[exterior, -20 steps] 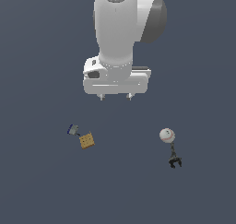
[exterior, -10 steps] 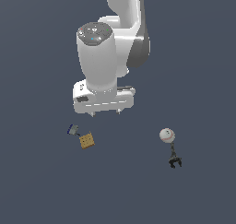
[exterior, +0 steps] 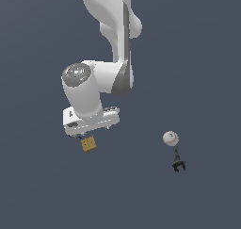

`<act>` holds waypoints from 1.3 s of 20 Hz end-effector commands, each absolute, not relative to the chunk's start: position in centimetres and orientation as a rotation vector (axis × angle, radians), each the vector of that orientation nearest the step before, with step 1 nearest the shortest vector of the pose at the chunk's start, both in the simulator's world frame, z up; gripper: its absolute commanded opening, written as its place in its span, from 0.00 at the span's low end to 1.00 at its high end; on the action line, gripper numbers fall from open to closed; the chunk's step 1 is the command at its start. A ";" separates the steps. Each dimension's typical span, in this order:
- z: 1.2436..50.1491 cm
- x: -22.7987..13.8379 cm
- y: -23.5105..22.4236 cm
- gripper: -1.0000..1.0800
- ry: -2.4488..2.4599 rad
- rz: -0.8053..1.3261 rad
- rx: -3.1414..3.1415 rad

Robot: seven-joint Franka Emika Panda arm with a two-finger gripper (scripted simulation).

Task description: Pick up a designated object from a clutter of objects.

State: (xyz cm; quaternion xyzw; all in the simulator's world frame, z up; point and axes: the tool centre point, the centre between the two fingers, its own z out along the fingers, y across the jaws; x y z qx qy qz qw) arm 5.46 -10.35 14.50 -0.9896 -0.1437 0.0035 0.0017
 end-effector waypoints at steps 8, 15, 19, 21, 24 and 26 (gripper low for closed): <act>8.3 5.7 -14.6 0.96 -0.612 0.002 -3.080; 6.3 5.5 -16.0 0.96 -0.663 0.000 -3.071; 6.2 5.4 -16.0 0.96 -0.663 0.002 -3.070; 6.0 5.4 -16.1 0.96 -0.663 0.002 -3.070; 5.3 5.4 -16.1 0.96 -0.663 0.002 -3.070; 4.5 5.4 -16.1 0.96 -0.664 0.001 -3.070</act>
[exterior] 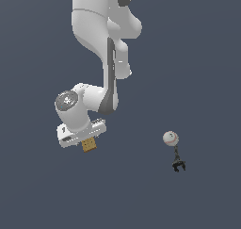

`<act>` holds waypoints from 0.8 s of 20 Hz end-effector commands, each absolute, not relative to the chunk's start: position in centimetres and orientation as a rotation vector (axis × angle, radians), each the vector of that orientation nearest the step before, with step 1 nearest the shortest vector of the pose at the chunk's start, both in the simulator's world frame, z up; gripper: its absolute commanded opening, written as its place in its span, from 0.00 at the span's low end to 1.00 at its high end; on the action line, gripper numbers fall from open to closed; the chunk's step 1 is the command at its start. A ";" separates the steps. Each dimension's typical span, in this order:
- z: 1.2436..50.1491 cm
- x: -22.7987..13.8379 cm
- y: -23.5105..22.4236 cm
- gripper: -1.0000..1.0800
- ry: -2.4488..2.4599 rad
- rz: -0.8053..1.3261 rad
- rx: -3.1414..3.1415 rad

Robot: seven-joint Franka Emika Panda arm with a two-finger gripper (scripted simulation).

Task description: Pick up a designated object from a clutter of objects.

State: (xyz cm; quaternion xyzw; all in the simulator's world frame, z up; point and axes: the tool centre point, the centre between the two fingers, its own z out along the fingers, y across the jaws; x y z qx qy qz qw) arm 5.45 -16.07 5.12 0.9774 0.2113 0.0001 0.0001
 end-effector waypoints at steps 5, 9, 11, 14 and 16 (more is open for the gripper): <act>2.0 5.3 -16.1 0.96 0.666 -0.001 3.070; 1.2 5.4 -16.1 0.96 0.667 0.000 3.070; 1.1 5.5 -16.1 0.96 0.668 0.000 3.070; 1.1 5.5 -16.1 0.00 0.668 0.000 3.070; 1.1 5.5 -16.1 0.00 0.668 0.000 3.070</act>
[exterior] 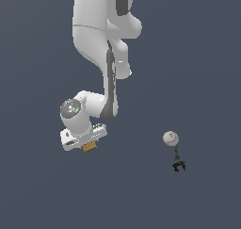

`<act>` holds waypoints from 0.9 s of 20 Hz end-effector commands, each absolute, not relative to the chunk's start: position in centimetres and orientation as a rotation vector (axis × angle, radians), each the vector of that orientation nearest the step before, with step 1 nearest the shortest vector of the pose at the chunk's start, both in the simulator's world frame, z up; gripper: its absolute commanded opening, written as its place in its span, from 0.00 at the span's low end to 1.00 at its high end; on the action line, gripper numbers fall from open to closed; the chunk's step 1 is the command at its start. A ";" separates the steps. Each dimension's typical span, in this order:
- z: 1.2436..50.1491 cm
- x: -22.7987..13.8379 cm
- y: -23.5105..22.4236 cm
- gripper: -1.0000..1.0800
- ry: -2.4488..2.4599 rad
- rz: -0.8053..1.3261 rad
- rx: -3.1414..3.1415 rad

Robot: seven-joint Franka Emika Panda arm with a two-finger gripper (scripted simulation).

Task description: Pick up a designated object from a clutter of objects.

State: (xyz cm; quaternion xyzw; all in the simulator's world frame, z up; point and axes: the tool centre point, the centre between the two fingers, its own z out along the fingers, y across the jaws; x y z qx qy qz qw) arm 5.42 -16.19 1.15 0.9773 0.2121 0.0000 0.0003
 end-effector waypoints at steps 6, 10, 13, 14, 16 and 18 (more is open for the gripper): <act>1.1 5.4 -16.2 0.00 0.666 0.000 3.070; 1.5 5.4 -16.0 0.00 0.666 0.000 3.070; 2.3 5.3 -15.6 0.00 0.666 0.000 3.070; 2.7 5.3 -15.4 0.00 0.666 0.000 3.070; 3.6 5.2 -15.0 0.00 0.666 0.000 3.070; 4.7 5.1 -14.5 0.00 0.666 0.000 3.070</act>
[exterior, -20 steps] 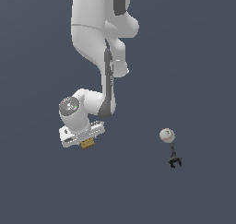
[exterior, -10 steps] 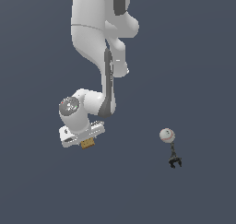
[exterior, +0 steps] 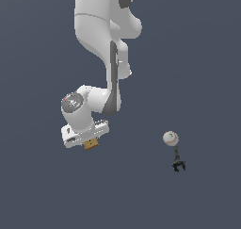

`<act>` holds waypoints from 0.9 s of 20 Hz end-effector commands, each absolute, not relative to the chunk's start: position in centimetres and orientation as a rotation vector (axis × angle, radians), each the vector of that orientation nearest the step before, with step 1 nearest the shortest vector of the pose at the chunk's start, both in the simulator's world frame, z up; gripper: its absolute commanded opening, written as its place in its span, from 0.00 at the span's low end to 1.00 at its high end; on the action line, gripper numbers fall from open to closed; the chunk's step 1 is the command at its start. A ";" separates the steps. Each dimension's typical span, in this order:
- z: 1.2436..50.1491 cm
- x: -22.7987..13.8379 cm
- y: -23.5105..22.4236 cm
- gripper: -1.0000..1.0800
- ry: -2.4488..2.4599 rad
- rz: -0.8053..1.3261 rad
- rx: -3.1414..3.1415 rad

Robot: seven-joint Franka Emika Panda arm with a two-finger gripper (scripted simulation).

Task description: Pick up a designated object from a clutter of objects.

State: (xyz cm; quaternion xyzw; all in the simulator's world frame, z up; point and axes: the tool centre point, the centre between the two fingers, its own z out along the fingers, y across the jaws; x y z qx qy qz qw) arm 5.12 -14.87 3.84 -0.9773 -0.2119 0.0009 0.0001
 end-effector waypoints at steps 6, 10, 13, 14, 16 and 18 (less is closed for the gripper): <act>9.4 4.7 -12.2 0.00 -0.667 0.000 -3.071; 13.6 4.4 -10.3 0.00 -0.667 0.000 -3.071; 17.0 4.1 -8.7 0.00 -0.666 0.000 -3.071; 18.2 4.1 -8.1 0.00 -0.666 0.000 -3.071; 20.5 3.9 -7.1 0.00 -0.666 0.000 -3.071; 22.8 3.7 -6.0 0.00 -0.667 0.001 -3.072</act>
